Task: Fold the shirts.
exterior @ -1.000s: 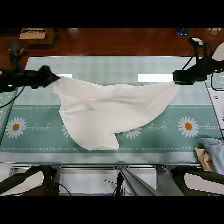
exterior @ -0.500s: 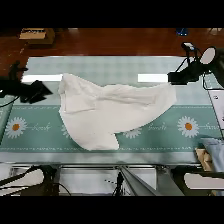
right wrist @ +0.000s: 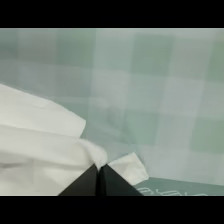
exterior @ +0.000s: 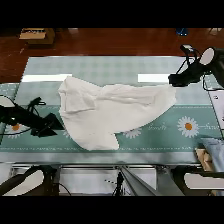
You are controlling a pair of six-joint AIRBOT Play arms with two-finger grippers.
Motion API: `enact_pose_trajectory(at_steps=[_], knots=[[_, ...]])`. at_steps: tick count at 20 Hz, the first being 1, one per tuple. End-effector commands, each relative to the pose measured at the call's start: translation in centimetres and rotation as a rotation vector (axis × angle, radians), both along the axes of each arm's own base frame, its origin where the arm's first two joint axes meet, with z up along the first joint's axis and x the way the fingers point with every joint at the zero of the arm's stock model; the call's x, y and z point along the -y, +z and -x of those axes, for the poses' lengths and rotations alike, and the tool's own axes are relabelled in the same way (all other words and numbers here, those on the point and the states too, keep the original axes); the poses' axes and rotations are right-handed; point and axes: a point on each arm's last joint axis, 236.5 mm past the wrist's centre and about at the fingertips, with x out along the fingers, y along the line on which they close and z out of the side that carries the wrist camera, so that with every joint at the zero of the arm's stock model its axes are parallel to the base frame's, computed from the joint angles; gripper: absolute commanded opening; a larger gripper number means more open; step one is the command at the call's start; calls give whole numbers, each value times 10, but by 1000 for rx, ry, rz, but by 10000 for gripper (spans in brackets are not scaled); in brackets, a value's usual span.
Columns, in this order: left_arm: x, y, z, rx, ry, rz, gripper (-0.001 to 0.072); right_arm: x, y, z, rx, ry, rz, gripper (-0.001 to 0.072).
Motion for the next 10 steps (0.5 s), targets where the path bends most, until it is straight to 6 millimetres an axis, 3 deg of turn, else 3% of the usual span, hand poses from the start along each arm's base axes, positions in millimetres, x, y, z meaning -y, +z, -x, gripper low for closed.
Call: enact_pose_trajectory(at_steps=[1, 8, 9, 10], knots=[[37, -17, -2, 55, -2, 28, 533, 1, -1, 1, -5, 5, 4, 20], [72, -46, 4, -25, -28, 61, 531, 1, 0, 0, -1, 5, 7, 20], [75, -49, -3, -20, 2, 68, 454, 1, -1, 1, -3, 5, 7, 21], [78, -50, -8, -12, 25, 76, 193, 1, -1, 1, -6, 5, 7, 21]])
